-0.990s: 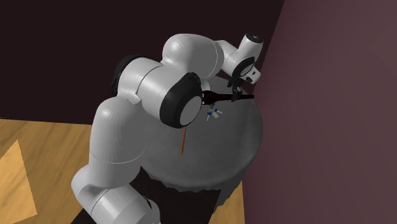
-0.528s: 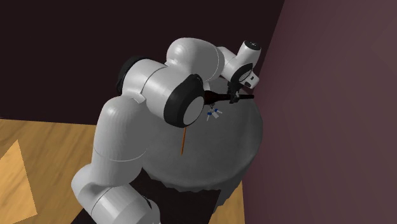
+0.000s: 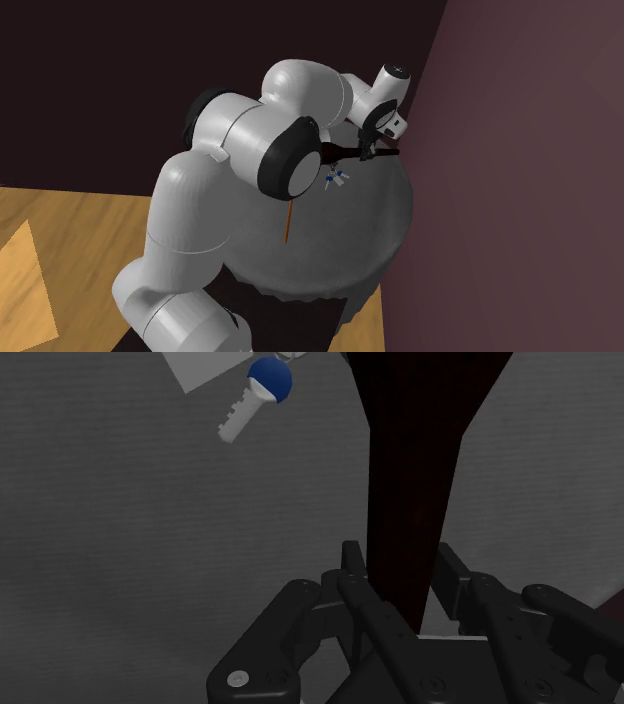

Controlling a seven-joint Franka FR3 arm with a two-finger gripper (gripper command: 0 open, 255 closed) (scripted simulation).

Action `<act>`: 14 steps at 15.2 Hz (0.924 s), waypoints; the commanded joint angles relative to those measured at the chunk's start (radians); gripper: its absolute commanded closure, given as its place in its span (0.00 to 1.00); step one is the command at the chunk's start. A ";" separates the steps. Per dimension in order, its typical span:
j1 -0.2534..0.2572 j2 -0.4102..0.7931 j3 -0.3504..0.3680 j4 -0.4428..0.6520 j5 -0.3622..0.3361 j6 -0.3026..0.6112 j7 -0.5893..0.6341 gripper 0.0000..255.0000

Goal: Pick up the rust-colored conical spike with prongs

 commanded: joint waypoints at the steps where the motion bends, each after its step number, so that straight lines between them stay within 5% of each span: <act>1: 0.000 0.001 0.000 0.001 0.000 -0.001 0.000 1.00; 14: 0.002 -0.079 -0.007 0.057 -0.017 -0.135 0.026 1.00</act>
